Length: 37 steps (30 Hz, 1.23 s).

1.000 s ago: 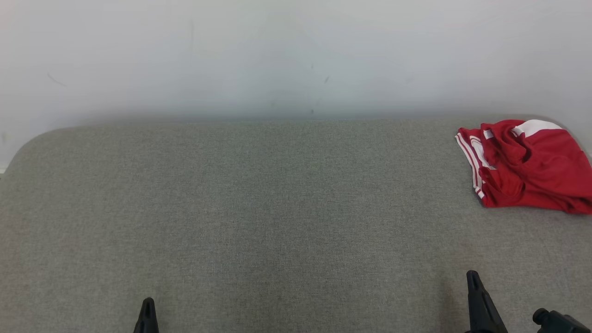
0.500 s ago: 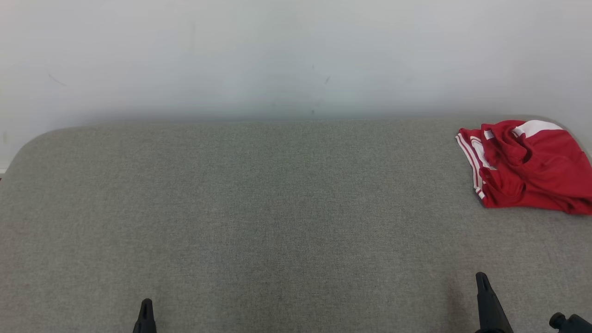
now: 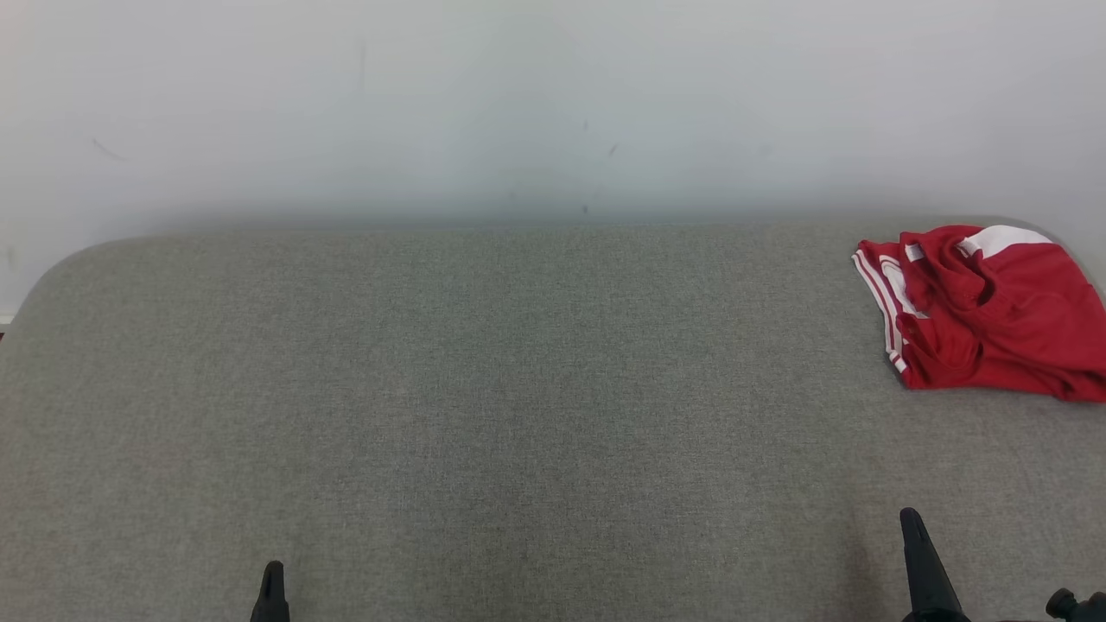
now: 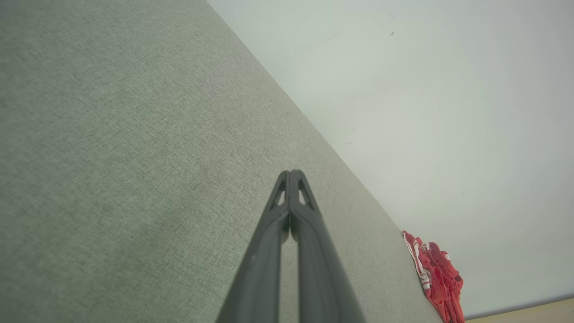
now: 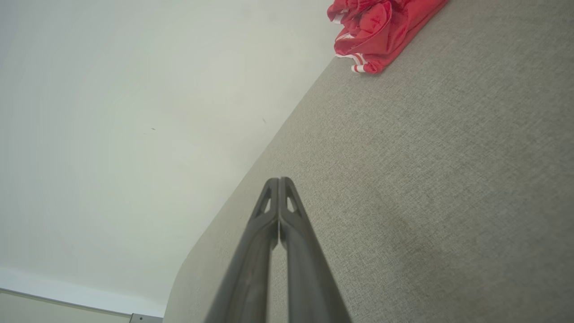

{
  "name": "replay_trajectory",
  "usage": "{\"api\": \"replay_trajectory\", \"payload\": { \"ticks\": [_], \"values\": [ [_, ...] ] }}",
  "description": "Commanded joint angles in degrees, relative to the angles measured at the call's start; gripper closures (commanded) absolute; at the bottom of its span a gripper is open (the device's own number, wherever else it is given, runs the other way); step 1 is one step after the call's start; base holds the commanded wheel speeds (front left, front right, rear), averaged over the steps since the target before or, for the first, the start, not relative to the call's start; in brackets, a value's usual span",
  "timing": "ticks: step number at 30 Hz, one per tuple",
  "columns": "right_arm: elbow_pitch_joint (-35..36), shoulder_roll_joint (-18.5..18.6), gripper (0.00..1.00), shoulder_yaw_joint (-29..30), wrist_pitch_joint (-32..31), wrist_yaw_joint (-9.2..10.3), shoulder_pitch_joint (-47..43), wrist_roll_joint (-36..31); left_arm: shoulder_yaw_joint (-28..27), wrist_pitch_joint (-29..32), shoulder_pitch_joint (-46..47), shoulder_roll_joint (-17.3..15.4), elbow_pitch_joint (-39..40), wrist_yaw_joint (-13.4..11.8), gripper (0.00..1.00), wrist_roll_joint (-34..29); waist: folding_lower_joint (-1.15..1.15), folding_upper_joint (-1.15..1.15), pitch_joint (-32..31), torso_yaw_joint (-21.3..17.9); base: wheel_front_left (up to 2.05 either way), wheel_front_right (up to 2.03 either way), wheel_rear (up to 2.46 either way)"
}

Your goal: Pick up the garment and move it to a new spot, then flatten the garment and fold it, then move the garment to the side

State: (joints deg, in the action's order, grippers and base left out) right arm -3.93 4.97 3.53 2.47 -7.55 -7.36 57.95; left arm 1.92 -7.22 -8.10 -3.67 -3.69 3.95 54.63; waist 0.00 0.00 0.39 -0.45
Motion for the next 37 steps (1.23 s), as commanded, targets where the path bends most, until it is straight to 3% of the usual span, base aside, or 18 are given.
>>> {"api": "replay_trajectory", "payload": {
  "ticks": [1,37],
  "values": [
    [1.0,0.4,1.00,0.4,-0.5,0.05,-0.4,2.1,-0.1,0.4,-0.2,-0.3,1.1,0.2,1.00,2.3,0.00,0.00,0.0,0.0,0.00,0.00,0.00],
    [3.8,-0.1,1.00,3.6,-7.6,0.08,-1.9,22.9,-0.5,4.2,-2.0,-0.2,4.6,2.2,1.00,23.3,0.00,0.00,-0.1,0.2,0.00,0.00,0.00]
  ]
}}
